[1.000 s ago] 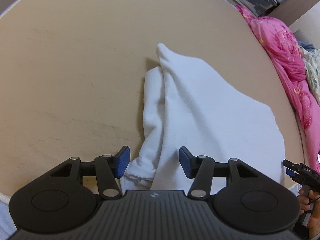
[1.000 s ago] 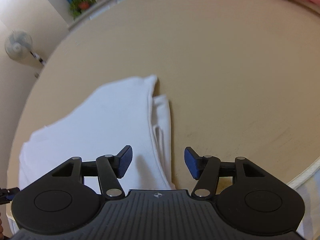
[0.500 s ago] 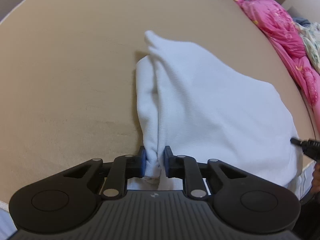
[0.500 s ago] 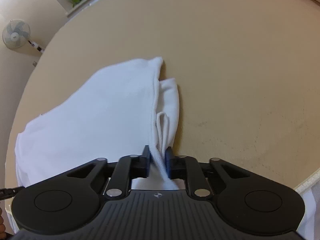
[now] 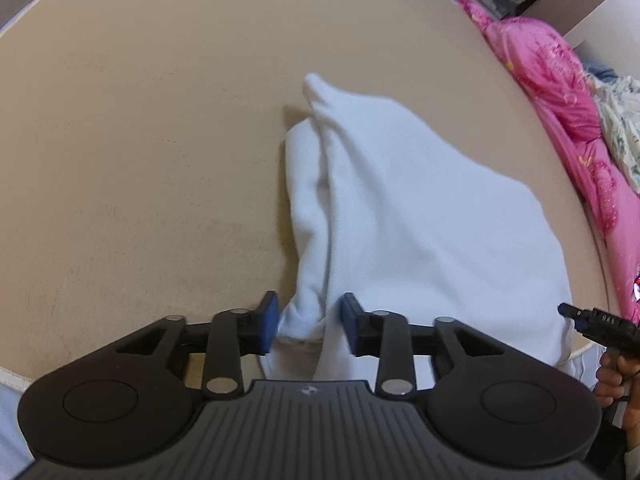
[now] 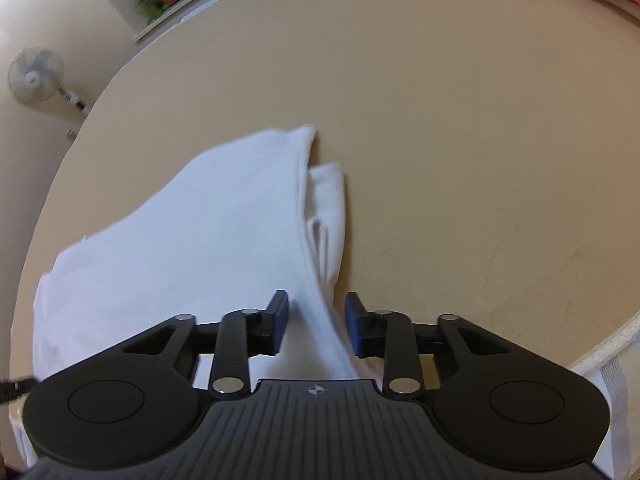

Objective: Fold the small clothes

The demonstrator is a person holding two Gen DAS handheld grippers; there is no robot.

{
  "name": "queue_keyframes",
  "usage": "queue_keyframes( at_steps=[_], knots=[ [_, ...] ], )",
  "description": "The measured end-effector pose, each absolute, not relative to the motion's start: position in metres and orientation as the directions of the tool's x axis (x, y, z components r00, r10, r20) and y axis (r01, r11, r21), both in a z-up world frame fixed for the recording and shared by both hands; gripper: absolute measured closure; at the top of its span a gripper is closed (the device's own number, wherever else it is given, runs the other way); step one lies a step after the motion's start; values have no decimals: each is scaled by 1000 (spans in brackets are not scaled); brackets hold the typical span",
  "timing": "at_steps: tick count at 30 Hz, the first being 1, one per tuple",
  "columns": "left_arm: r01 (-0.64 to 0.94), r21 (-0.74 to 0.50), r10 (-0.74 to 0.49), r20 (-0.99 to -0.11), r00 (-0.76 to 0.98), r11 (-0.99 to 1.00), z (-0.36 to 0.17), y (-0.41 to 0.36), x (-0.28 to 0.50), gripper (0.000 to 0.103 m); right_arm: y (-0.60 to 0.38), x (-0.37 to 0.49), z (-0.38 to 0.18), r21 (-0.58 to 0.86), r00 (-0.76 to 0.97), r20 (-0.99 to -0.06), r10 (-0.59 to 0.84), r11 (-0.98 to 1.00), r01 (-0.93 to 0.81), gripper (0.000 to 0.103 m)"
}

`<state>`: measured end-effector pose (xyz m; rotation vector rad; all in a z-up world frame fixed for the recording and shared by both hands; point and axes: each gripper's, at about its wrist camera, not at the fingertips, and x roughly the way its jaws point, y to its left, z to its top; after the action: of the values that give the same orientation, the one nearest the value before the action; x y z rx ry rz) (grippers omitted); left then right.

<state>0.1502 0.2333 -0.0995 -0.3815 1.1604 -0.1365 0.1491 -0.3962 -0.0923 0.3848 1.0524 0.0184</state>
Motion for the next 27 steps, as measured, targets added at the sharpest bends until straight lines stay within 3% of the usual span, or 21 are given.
queue_keyframes(
  at_steps=[2, 5, 7, 9, 12, 16, 23, 24, 27],
  knots=[
    [-84, -345, -290, -878, 380, 935, -103, 230, 151, 58, -395, 147, -100, 261, 461, -872, 163, 952, 157, 54],
    [-87, -338, -286, -886, 365, 937, -107, 230, 151, 55, -402, 141, -91, 278, 498, -853, 156, 944, 180, 54],
    [-98, -343, -290, -889, 353, 934, -109, 233, 149, 54, -408, 135, -77, 217, 549, -833, 69, 953, 210, 54],
    [-101, -345, -293, -893, 342, 933, -112, 234, 147, 54, -411, 127, -56, 194, 613, -790, 16, 955, 225, 55],
    [-84, -328, -286, -903, 321, 941, -115, 231, 143, 54, -412, 114, -19, 215, 727, -685, 52, 967, 134, 55],
    [-66, -302, -266, -907, 326, 951, -118, 224, 143, 54, -399, 96, 1, 143, 804, -590, 76, 990, 12, 55],
    [-74, -288, -248, -909, 335, 955, -119, 218, 141, 54, -410, 109, -18, 210, 759, -648, 69, 974, 90, 55],
    [-70, -282, -244, -909, 339, 957, -119, 216, 141, 56, -408, 107, -19, 208, 754, -654, 65, 973, 97, 55],
    [-41, -278, -247, -902, 353, 960, -117, 211, 139, 76, -415, 109, -26, 231, 750, -657, 69, 966, 114, 55]
  ],
)
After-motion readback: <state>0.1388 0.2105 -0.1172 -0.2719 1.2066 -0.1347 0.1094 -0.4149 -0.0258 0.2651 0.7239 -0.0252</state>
